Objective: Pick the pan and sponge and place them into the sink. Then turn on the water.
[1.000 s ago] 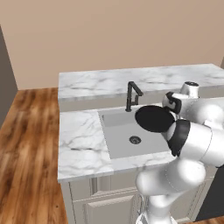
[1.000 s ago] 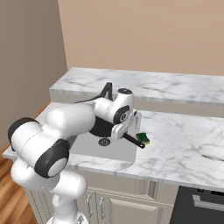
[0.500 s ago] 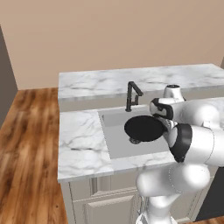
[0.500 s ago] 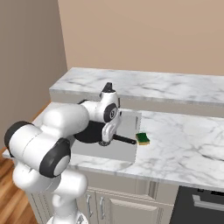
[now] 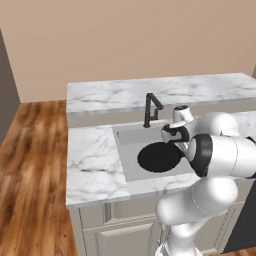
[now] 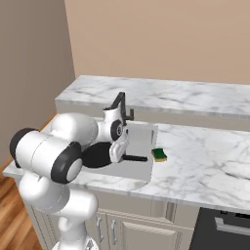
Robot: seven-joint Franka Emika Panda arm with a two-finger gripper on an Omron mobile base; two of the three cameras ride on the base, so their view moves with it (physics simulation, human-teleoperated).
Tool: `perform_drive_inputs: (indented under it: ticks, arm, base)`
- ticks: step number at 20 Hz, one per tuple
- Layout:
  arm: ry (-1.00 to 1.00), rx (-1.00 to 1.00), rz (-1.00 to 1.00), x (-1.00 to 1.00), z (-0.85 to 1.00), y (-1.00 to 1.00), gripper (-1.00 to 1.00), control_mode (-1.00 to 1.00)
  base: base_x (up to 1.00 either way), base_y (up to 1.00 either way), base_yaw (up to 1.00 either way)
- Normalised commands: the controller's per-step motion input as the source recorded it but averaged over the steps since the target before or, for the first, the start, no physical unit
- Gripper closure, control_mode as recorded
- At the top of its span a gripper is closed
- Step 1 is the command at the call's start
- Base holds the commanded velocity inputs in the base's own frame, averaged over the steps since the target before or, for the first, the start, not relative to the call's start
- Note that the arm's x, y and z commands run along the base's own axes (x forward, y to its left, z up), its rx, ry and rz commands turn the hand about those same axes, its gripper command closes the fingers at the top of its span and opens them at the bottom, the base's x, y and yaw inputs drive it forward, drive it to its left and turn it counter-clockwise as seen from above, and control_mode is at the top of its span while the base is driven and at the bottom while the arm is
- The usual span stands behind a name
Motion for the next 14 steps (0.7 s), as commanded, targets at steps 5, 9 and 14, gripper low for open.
perform_drive_inputs:
  ticks: [5,9,14]
  arm:
    - [-0.01,-0.01,0.01,0.01,-0.26,0.32,1.0,-1.0]
    - [-0.05,0.0,0.0,0.0,-0.22,0.31,1.0,-1.0]
    - [-0.1,0.0,0.0,0.0,-0.11,0.25,1.0,-1.0]
  base:
    - [0.0,0.0,0.0]
    - [0.0,0.0,0.0]
    - [0.0,0.0,0.0]
